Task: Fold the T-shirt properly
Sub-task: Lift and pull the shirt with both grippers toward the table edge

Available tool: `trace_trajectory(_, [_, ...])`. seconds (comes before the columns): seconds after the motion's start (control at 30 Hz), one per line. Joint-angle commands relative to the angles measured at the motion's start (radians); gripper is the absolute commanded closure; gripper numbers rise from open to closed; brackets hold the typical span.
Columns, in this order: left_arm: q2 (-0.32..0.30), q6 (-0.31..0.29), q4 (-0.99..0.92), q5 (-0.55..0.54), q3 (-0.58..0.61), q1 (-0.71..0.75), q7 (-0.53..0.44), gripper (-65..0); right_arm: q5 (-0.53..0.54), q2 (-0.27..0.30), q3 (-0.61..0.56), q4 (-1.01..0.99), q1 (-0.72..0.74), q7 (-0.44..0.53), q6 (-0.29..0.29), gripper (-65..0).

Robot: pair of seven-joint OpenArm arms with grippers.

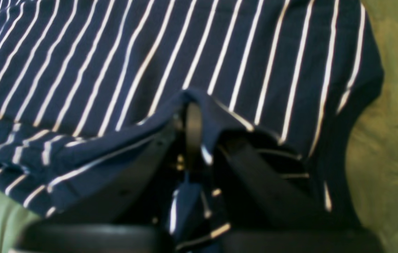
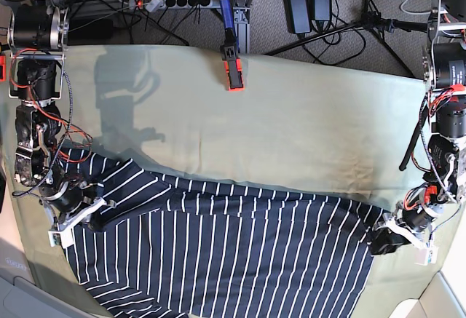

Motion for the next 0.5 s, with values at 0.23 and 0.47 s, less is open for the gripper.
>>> trace_trajectory(0.23, [-0.036, 0.049, 0.014, -0.005, -0.013, -0.032, -0.001, -36.6, 0.01, 0.016, 0.07, 0.013, 0.027, 0.016, 0.051, -44.5])
trace_trajectory(0.47, [-0.078, 0.04, 0.014, -0.151, -0.143, -0.029, 0.276, -36.5, 0.025, 0.024, 0.369, 0.013, 0.015, -0.234, 0.051, -44.5])
